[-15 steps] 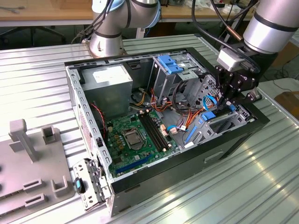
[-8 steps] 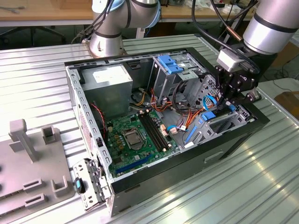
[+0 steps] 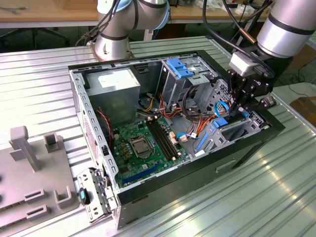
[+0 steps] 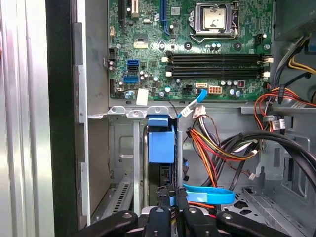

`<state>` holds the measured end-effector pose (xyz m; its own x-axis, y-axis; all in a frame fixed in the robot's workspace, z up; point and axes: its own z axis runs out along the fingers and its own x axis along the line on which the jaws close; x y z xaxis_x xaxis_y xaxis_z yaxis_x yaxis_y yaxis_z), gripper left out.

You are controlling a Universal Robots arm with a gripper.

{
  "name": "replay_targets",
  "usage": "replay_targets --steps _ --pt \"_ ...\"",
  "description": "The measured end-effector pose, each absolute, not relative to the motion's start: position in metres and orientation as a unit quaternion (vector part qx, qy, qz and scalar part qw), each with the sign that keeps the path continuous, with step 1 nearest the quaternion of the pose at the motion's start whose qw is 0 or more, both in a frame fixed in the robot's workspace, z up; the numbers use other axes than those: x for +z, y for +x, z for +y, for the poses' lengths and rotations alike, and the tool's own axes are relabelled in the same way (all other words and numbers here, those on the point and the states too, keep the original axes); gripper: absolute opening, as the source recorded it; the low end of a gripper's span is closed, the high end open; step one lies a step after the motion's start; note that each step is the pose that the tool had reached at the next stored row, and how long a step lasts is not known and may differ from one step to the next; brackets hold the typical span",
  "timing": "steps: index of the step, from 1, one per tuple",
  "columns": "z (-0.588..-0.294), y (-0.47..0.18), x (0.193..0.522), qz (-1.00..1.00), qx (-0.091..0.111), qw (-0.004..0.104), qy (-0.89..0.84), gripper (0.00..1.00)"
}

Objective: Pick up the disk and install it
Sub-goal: 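Insert the second disk wire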

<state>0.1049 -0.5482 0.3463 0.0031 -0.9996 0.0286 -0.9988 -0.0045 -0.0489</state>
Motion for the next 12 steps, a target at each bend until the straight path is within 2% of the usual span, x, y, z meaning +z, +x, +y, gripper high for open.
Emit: replay_targets --steps 12 --pt "-0.5508 0.1049 0.3406 0.706 -0.016 0.018 -0.708 0.16"
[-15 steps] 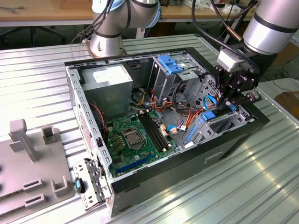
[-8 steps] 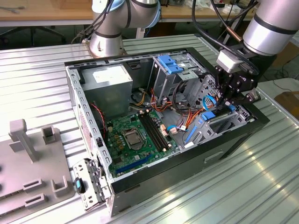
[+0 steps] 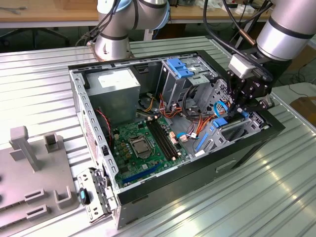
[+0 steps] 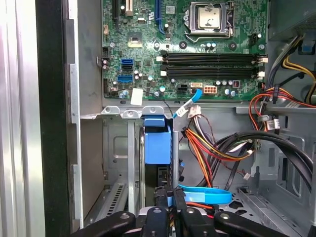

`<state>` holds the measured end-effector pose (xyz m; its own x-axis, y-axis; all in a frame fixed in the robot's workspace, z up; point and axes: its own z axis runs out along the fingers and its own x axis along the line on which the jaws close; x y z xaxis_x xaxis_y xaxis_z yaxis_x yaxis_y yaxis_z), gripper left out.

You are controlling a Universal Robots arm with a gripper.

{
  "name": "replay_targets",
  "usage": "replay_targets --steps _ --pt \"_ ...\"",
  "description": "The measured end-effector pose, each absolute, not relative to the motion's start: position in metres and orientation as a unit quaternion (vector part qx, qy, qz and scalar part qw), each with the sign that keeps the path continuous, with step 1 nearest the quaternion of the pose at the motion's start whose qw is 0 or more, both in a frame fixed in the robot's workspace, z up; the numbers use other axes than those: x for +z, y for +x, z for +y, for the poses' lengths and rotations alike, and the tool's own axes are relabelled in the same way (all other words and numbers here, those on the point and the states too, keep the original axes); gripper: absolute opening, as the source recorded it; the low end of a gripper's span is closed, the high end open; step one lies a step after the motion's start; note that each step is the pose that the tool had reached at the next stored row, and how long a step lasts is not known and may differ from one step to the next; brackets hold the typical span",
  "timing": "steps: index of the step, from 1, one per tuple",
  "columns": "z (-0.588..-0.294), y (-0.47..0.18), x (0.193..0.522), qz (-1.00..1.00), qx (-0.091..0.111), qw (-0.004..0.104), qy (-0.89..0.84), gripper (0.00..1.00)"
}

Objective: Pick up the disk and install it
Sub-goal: 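Insert the second disk wire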

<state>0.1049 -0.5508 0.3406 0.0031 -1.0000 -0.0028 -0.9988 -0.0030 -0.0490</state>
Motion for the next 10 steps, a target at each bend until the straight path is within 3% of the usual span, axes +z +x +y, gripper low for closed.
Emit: replay_targets --steps 10 --pt "-0.5567 0.1051 0.3356 0.706 -0.016 0.018 -0.708 0.16"
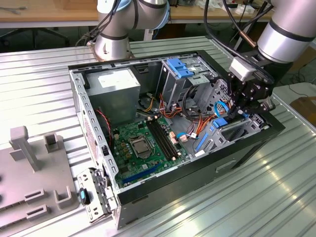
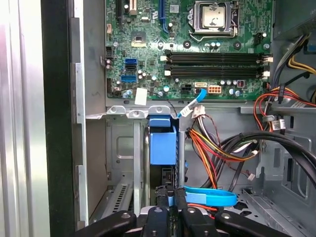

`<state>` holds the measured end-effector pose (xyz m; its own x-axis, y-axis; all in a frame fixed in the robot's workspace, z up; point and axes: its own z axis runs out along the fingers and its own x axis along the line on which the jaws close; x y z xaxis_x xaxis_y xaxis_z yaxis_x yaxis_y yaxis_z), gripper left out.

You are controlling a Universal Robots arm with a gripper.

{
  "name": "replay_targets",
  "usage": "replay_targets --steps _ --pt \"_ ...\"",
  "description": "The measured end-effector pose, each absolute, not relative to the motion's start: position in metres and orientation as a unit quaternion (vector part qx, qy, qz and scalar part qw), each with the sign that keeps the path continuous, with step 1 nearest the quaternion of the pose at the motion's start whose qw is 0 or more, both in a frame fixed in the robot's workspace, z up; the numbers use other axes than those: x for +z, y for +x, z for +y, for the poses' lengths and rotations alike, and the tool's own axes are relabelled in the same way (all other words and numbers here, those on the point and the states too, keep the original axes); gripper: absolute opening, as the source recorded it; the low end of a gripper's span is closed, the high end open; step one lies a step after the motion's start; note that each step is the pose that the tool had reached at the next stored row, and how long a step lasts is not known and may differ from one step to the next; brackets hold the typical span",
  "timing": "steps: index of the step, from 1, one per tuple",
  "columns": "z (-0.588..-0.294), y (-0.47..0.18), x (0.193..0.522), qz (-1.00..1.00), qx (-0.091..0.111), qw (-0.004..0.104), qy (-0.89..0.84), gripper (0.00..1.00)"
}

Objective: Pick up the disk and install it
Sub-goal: 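Insert the second disk wire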

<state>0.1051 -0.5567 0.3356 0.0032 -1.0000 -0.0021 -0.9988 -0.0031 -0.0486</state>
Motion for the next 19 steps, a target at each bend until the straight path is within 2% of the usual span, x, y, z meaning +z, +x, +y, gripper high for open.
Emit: replay_targets --steps 4,5,17,18,19 --pt "-0.555 0.105 0.332 0.706 -0.014 0.021 -0.708 0.17" --pt "-0.555 0.105 0.332 0.706 -0.014 0.021 -0.708 0.24" --pt "-0.555 0.105 0.356 0.706 -0.016 0.023 -0.708 0.24" --pt "-0.555 0.105 0.357 0.706 -0.016 0.023 -0.708 0.22" --pt "-0.555 0.105 0.357 0.706 -0.016 0.023 -0.708 0.11"
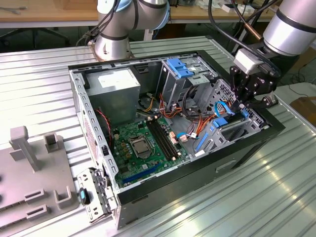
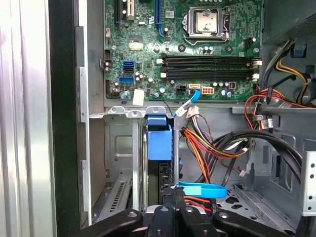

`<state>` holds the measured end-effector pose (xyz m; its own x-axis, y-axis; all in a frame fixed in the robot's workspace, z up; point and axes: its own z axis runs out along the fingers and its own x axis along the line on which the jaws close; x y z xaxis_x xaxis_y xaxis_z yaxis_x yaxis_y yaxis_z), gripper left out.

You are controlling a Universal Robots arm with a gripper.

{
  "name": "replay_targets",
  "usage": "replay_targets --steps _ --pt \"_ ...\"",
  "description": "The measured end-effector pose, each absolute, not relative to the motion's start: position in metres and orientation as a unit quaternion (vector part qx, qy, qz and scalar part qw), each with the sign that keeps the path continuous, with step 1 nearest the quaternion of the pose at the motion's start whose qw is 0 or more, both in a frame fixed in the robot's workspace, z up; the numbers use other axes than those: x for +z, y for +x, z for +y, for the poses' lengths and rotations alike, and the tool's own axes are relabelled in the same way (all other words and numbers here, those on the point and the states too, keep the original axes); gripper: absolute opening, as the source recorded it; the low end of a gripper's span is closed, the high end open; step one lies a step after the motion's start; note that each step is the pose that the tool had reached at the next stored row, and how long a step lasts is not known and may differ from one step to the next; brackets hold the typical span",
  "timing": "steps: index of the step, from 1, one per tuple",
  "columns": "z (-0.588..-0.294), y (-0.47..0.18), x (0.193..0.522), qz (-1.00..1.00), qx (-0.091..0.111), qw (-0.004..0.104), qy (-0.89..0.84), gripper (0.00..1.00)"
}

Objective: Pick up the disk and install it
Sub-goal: 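Insert the second disk wire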

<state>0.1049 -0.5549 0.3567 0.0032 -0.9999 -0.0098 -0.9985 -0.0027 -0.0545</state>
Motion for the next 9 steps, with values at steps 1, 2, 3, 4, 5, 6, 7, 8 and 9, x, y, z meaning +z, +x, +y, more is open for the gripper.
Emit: replay_targets --steps 1,2,3,4,5,6,7,8,9 --pt "-0.5549 0.1049 0.3567 0.706 -0.016 0.023 -0.708 0.11" --pt "-0.5549 0.1049 0.3567 0.706 -0.016 0.023 -0.708 0.11" --pt "-0.5549 0.1049 0.3568 0.706 -0.016 0.023 -0.708 0.11" --pt "-0.5549 0.1049 0.3569 0.706 -0.016 0.023 -0.708 0.11" --pt "-0.5549 0.1049 0.3569 0.706 -0.016 0.023 -0.708 0.11" --pt "-0.5549 0.1049 0.3571 0.706 -0.016 0.023 -0.708 0.11" --pt "-0.5549 0.1049 0.3572 0.706 -0.016 0.023 -0.708 0.11" --pt "-0.5549 0.1049 0.3573 0.706 -0.016 0.023 -0.708 0.11" --pt "-0.5549 0.1049 0.3574 0.706 -0.016 0.023 -0.708 0.11"
